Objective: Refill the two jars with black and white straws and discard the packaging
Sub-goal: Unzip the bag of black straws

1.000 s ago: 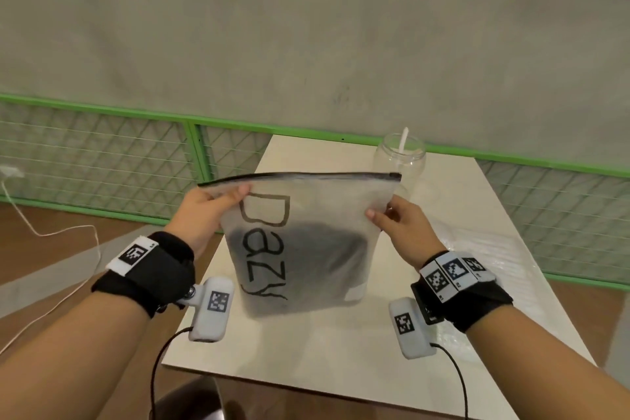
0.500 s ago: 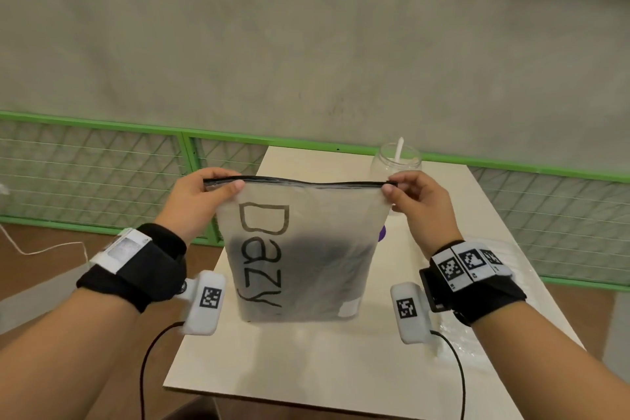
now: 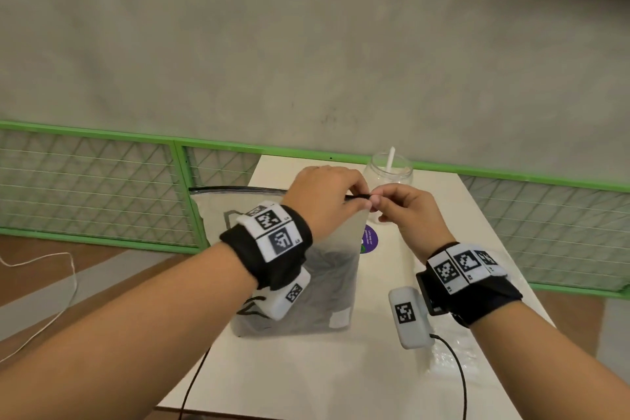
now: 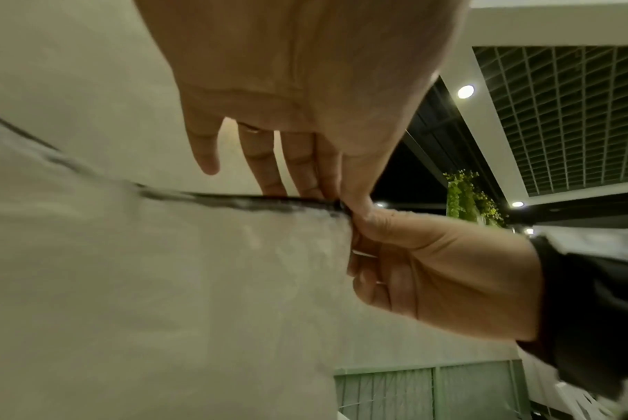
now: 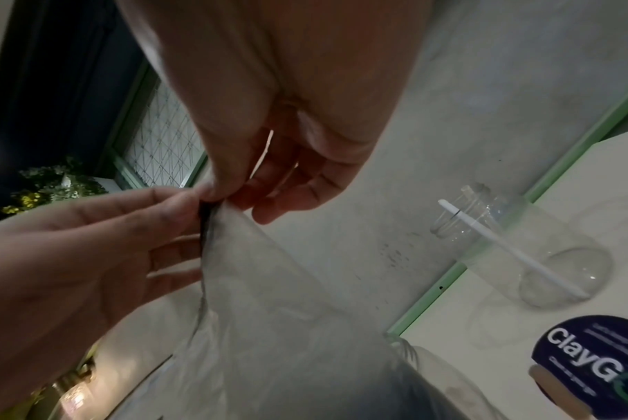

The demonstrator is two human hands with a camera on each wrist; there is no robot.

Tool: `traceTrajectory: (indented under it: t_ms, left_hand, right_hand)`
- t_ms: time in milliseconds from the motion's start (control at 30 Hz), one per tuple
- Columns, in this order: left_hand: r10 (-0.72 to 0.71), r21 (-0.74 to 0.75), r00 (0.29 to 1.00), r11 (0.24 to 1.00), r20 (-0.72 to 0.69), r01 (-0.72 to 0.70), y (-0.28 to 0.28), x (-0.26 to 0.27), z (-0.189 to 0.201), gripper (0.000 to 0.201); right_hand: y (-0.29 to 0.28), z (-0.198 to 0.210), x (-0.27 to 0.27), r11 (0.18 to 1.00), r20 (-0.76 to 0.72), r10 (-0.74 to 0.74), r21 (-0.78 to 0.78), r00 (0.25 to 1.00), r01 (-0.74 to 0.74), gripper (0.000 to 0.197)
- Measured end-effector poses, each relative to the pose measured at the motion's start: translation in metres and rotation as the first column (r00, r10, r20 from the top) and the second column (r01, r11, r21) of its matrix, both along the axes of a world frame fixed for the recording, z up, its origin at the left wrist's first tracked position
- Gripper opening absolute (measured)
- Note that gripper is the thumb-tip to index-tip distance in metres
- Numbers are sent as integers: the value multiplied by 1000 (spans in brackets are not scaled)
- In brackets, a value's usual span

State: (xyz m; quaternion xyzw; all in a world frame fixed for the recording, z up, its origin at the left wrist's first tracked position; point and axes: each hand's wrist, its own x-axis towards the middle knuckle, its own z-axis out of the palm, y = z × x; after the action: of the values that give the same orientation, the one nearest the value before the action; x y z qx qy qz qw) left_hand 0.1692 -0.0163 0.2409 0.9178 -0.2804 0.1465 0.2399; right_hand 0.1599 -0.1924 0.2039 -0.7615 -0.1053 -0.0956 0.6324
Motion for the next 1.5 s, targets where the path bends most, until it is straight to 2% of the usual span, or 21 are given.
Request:
traceTrajectory:
  t_ms: [167, 267, 467, 567, 600, 667, 700, 733, 767, 833, 1000, 1067, 1100, 1167, 1200, 1233, 1300, 1367, 1433, 1500]
  left_hand:
    - [39, 52, 999, 998, 21, -40, -4, 12, 1, 19]
    - [59, 73, 998, 995, 30, -61, 12, 16, -1, 15]
    - [201, 122, 980, 973, -8, -198, 100, 23, -9, 8]
    - [245, 127, 968, 963, -59, -236, 139, 20, -8, 7]
    - [256, 120, 964, 962, -69, -247, 149, 19, -8, 8]
    - [282, 85, 955, 958, -88, -275, 165, 15, -9, 7]
    - [288, 67, 952, 957, -101, -282, 170, 13, -10, 7]
    - [287, 56, 951, 958, -113, -282, 174, 12, -10, 7]
    - [282, 45, 952, 959, -119, -279, 177, 10, -11, 6]
    - [273, -2, 954, 961, -127, -275, 179, 8, -10, 5]
    - [250, -92, 958, 960, -139, -264, 180, 2, -4, 5]
    - [235, -118, 960, 960, -153, -254, 177, 0, -5, 5]
    - [224, -135, 961, 960, -160, -246, 176, -1, -7, 4]
    - [203, -168, 966, 959, -160, -229, 172, -3, -9, 4]
    - [194, -180, 969, 959, -151, -220, 170, -4, -10, 4]
    - [185, -188, 972, 959, -144, -211, 168, -4, -10, 4]
    - [171, -193, 975, 961, -140, -196, 164, -4, -9, 4]
    - [158, -193, 979, 964, -132, -181, 162, -3, -8, 3]
    - [154, -193, 981, 965, -121, -176, 162, -3, -8, 3]
    - [165, -190, 980, 964, -114, -185, 166, -2, -10, 4]
  right_hand:
    - [6, -1, 0, 1000, 20, 1, -3, 1000, 0, 20]
    - [10, -2, 2, 999, 27, -37, 12, 999, 37, 20]
    - [-8, -8, 5, 969, -42, -34, 244, 999, 43, 18]
    - [-16, -12, 7, 958, -35, -48, 281, 998, 56, 11]
    - [-17, -11, 7, 957, -37, -48, 285, 998, 57, 18]
    - [-18, -11, 8, 956, -41, -43, 288, 998, 53, 51]
    - [-18, -11, 9, 953, -35, -37, 299, 999, 45, 59]
    - [-18, -12, 9, 954, -27, -25, 297, 999, 32, 59]
    - [-17, -11, 10, 956, -26, -16, 293, 1000, 23, 50]
    - [-13, -7, 9, 959, -21, -19, 283, 1000, 24, 15]
    - [-8, 7, 5, 983, 60, -113, 153, 992, 103, 20]
    - [-3, 10, 0, 981, 207, -155, -86, 966, 176, 22]
    - [2, 12, -3, 930, 297, -143, -287, 944, 231, 28]
    - [15, 12, -8, 685, 453, -27, -641, 891, 347, 43]
    - [22, 13, -8, 571, 480, 45, -732, 876, 371, 45]
    - [30, 14, -8, 504, 488, 104, -777, 866, 378, 42]
    - [44, 16, -4, 457, 515, 202, -802, 833, 385, 27]
    - [57, 17, 0, 458, 537, 282, -804, 795, 380, 17]
    - [64, 18, 3, 421, 517, 336, -830, 787, 365, 26]
    - [62, 19, 5, 331, 470, 363, -872, 805, 360, 33]
